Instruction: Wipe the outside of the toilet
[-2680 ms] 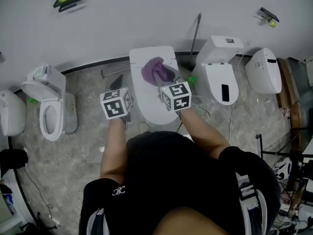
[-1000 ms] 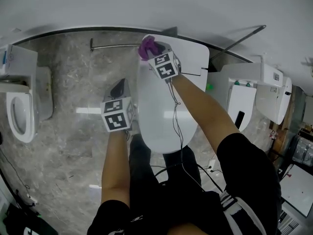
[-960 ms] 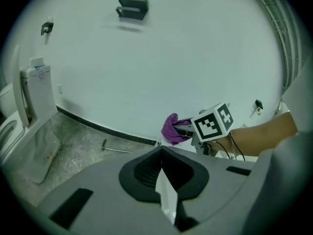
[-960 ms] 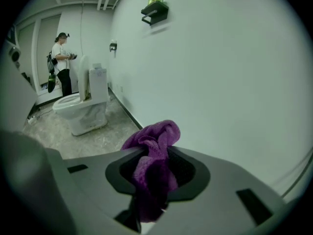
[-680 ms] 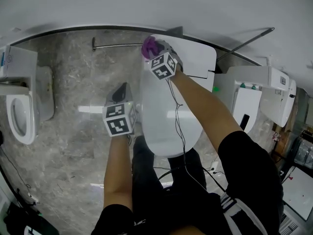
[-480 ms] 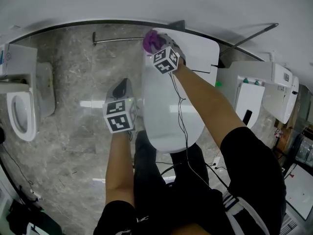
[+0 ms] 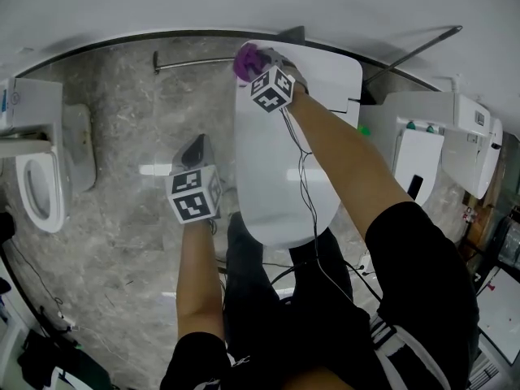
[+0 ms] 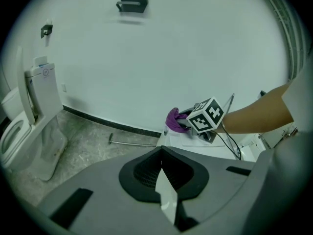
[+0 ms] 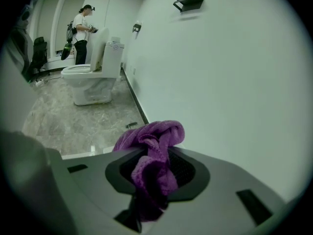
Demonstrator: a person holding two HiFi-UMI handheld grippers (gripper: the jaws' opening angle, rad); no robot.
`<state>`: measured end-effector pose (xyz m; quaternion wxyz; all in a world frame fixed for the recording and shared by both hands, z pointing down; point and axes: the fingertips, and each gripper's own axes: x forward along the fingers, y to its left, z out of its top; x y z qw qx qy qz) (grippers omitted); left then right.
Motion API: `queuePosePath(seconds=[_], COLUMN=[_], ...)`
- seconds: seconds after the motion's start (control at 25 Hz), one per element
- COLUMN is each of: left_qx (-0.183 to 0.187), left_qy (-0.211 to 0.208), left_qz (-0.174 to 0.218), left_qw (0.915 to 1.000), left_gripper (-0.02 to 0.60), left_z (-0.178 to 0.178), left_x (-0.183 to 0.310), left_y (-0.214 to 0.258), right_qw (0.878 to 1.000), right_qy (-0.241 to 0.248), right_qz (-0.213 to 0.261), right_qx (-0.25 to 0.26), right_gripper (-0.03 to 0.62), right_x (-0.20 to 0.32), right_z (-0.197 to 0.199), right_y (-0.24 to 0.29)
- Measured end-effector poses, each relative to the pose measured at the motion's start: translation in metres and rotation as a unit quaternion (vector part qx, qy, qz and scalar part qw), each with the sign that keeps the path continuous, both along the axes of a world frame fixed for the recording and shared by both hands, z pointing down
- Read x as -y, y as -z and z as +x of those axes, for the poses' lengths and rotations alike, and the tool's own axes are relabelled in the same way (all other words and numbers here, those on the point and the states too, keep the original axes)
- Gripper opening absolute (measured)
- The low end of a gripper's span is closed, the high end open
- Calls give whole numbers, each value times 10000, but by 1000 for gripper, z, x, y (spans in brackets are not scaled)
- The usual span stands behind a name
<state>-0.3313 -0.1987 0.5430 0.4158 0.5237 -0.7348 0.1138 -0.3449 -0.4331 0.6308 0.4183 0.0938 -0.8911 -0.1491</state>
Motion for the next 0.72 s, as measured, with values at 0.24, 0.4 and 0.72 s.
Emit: queuePosePath(seconds=[0.24,0.4,0.72], left_qx=[-187,-167,-116], left_qy=[50,26,-141], left_qz=[51,-10,-119], left_qw=[9998,9999,9998], left_gripper=[6,6,6], left_z=[28,49,104], left_x=[9,15,48], left_y=[2,-2,-7], right_qw=[9998,9991,9972], right_qy=[-161,-373,-662], right_qz=[106,156,312], right_qx=[-43,-100,-173], right_gripper=[107,107,106], right_x=[23,44,93], right_z=[31,57,132], right_y=[0,-1,-4])
